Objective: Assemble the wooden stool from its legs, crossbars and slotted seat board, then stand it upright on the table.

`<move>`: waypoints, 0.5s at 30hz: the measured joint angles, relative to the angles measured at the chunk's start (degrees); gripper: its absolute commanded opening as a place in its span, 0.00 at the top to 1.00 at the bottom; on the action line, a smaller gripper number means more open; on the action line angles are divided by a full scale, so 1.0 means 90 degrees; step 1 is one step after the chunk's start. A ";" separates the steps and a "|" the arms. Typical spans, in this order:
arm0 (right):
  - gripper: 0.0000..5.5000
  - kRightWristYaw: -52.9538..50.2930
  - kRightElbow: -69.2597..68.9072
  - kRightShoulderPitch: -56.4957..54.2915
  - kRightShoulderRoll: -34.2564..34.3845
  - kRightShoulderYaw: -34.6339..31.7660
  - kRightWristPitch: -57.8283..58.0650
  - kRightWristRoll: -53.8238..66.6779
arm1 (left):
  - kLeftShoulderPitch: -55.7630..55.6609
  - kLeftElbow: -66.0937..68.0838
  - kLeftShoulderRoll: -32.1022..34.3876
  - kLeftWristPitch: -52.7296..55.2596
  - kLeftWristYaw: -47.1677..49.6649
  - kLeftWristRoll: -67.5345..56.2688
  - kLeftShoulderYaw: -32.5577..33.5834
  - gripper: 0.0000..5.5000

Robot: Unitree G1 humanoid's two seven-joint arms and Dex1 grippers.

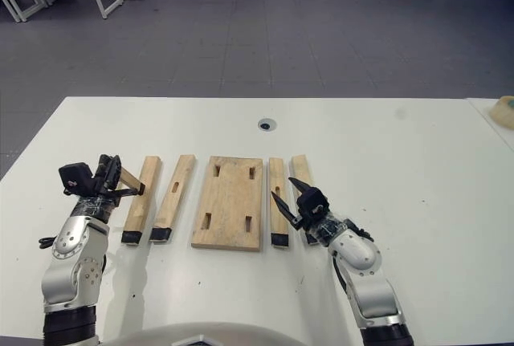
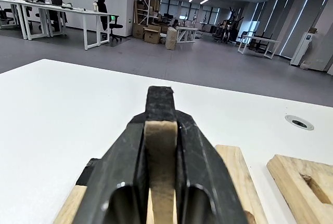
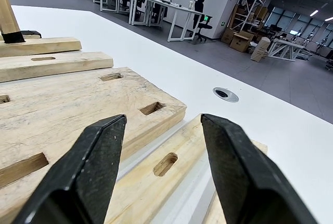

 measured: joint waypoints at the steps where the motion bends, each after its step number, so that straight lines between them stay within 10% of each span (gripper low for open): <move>1: 0.52 -0.0002 0.0000 0.0001 0.0000 0.0000 0.0000 0.0000 | -0.0023 -0.0004 0.0024 0.0064 0.0015 0.0036 -0.0048 0.93; 15: 0.52 -0.0047 0.0011 -0.0070 0.0001 0.0001 0.0091 -0.0003 | -0.0832 0.0108 0.0250 0.1051 0.0013 0.0135 -0.0204 0.93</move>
